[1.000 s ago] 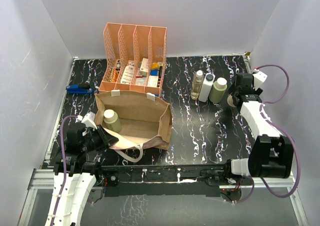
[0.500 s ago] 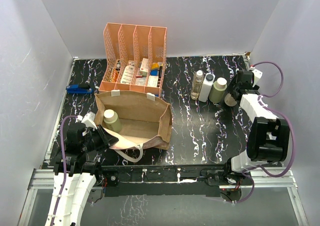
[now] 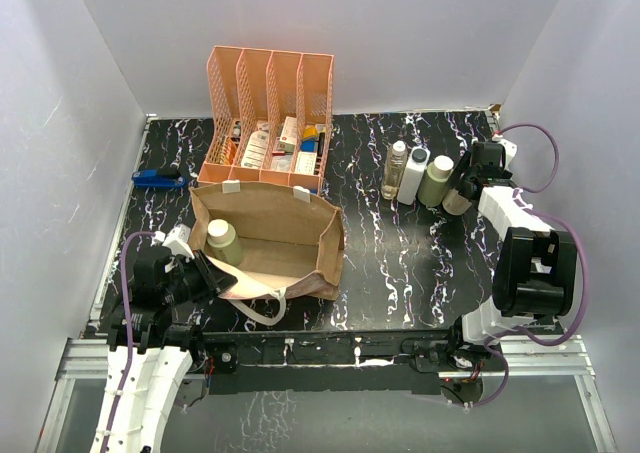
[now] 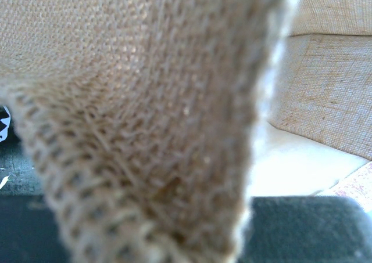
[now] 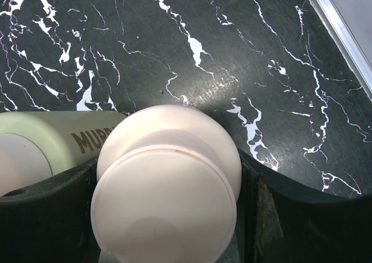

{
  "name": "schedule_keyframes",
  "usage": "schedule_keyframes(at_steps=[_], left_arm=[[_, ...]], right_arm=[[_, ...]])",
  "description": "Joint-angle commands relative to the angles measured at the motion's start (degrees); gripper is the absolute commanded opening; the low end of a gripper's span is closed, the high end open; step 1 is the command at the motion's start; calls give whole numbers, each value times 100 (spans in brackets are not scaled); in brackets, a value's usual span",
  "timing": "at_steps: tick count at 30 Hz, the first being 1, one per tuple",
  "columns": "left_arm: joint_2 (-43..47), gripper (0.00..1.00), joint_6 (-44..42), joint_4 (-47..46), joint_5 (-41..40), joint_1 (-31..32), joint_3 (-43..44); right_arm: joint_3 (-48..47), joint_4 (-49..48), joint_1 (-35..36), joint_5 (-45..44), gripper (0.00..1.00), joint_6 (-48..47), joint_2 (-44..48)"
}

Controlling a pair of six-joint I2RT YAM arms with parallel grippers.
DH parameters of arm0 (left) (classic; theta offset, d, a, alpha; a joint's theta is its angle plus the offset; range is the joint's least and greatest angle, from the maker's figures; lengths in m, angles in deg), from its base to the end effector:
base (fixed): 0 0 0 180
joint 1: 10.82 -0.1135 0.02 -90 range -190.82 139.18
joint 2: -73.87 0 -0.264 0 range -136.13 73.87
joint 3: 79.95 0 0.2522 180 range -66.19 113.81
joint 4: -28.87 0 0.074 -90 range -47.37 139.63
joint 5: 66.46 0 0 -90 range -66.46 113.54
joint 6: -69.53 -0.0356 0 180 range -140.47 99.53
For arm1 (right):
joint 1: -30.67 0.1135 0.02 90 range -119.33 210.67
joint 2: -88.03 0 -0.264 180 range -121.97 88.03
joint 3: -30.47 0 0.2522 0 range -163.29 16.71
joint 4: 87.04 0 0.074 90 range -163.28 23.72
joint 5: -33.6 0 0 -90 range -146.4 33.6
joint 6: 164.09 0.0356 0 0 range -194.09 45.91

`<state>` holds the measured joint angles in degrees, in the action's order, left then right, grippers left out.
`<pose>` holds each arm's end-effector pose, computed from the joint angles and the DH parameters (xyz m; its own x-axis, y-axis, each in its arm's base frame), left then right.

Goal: Take the personal care products out of the canvas bag

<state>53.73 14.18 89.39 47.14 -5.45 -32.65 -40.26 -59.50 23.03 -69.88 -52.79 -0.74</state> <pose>0.0839 -0.0222 0.2609 -0.6884 -0.4586 -0.5619 0.0331 0.7540 -0.6560 0.3261 -0.0521 0.2218 -0.5538 0.4307 -0.7126 0.5283 0.8433 0.0991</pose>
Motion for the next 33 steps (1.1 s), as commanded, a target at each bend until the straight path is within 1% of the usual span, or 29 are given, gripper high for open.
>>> schedule_keyframes(at_steps=[1, 2, 4, 7, 10, 16, 19, 22, 24, 26, 29, 32, 33], left_arm=[[28, 2, -81, 87, 34, -36, -14], [21, 2, -78, 87, 39, -36, -14], [19, 2, -70, 87, 38, -36, -14], [10, 2, -65, 87, 39, -35, -14], [1, 2, -70, 87, 40, -35, -14], [10, 2, -80, 96, 32, -35, -14], [28, 2, -80, 104, 23, -35, -5], [53, 2, -67, 114, 6, -36, 8], [79, 2, -66, 122, -5, -36, 12], [117, 2, -63, 114, -14, -36, 12], [142, 2, -47, 114, -30, -53, 12], [142, 2, -46, 114, -39, -62, 12], [142, 1, -34, 114, -40, -62, 8]], right_arm=[[-388, -731, -50, -38, 65, -4, 369], [-373, -728, -45, -25, 68, -12, 403], [-341, -728, -50, -30, 72, -34, 466], [-301, -728, -48, -7, 84, -74, 561], [-243, -728, -53, -77, 92, -101, 658], [-225, -508, -55, -216, 93, -31, 954], [-84, -379, -53, -364, 93, 107, 1306], [133, -376, -54, -151, 93, 158, 1759], [229, -364, -56, 265, 93, 193, 2011], [269, -345, -54, 1008, 93, 217, 2202], [279, -460, -54, 2574, 93, 321, 2284], [251, -736, -26, 4391, 93, 614, 2115], [250, -842, 28, 4815, 94, 733, 2061]])
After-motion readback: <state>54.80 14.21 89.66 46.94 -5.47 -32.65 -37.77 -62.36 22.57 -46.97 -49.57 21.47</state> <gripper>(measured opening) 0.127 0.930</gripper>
